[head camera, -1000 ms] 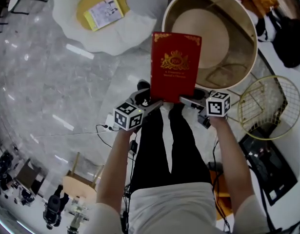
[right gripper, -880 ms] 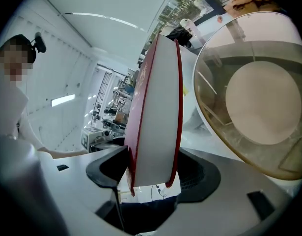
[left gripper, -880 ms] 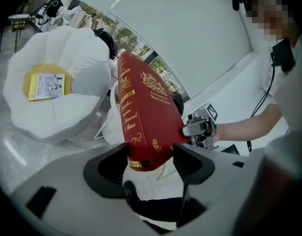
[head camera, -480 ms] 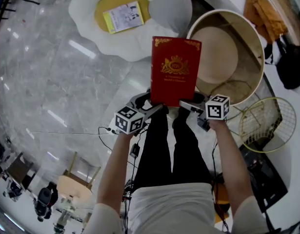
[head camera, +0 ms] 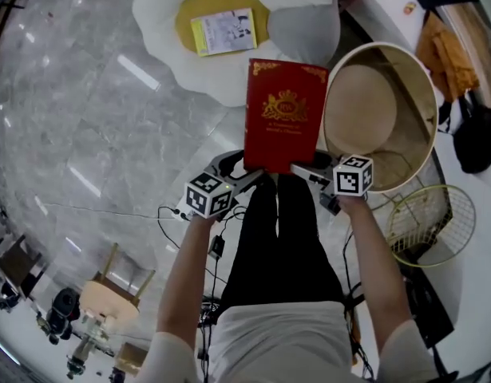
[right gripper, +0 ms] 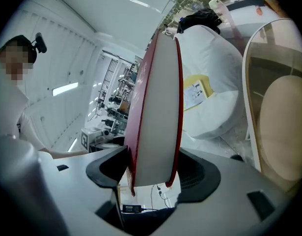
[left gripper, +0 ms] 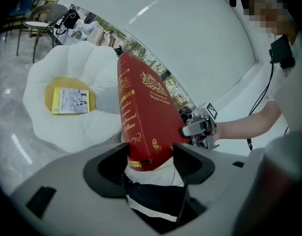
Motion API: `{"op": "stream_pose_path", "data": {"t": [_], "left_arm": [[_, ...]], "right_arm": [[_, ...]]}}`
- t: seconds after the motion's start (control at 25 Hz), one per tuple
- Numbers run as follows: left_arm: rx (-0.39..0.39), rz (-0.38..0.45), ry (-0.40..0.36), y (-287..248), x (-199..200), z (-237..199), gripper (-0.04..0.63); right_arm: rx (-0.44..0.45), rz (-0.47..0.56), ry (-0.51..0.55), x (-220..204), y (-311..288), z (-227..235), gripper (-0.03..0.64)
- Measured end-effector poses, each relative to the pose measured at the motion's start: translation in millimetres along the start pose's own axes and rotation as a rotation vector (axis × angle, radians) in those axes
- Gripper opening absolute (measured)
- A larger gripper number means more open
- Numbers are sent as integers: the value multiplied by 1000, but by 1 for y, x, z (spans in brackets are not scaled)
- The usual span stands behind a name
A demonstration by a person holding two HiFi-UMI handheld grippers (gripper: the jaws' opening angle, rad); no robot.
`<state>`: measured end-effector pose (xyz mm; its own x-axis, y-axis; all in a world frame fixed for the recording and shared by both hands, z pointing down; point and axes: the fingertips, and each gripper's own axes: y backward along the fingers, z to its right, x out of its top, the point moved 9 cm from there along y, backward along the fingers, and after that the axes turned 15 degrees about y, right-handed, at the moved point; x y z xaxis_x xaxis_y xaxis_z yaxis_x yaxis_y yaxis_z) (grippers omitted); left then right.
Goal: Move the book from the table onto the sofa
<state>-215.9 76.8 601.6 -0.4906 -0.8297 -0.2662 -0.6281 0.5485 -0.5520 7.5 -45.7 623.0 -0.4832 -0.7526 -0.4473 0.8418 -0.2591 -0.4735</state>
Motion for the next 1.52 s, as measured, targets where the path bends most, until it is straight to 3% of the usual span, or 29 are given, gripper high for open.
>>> {"op": "stream_pose_path", "data": {"t": [0.52, 0.96, 1.52], "left_arm": [[59, 97, 83, -11, 58, -45, 290], [78, 180, 158, -54, 108, -98, 290], [71, 164, 293, -110, 132, -187, 290]], "right_arm": [[82, -99, 51, 78, -52, 56, 321], [105, -187, 101, 141, -94, 127, 321], [60, -292, 63, 159, -157, 211, 321]]}}
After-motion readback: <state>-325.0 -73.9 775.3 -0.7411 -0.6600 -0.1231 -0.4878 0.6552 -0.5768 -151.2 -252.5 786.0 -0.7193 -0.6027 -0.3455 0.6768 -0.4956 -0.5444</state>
